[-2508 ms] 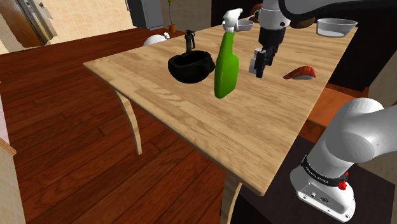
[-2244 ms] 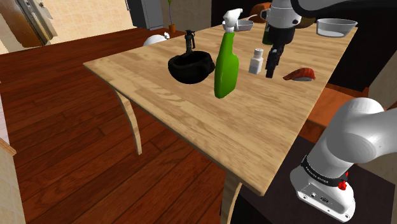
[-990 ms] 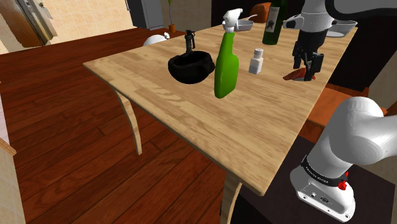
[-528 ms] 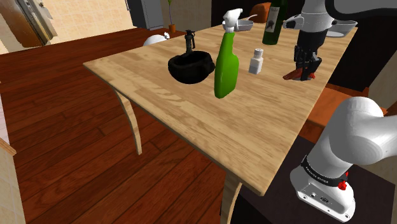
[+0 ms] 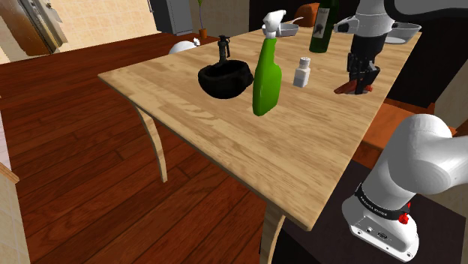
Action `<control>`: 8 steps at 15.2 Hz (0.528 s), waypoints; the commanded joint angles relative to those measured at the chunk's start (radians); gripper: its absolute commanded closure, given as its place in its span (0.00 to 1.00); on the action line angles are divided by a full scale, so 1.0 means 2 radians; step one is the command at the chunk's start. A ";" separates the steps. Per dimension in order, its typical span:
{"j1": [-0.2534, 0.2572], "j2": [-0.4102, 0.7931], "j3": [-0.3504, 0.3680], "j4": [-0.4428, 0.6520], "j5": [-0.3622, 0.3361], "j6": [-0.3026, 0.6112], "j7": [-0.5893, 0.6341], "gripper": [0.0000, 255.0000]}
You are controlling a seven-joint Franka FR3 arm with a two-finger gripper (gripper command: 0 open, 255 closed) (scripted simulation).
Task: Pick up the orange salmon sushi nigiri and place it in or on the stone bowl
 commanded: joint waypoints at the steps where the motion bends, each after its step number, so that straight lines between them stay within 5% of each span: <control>1: 0.001 0.004 0.002 0.012 0.002 -0.007 -0.001 1.00; 8: 0.004 0.024 0.011 0.068 0.010 -0.043 -0.009 1.00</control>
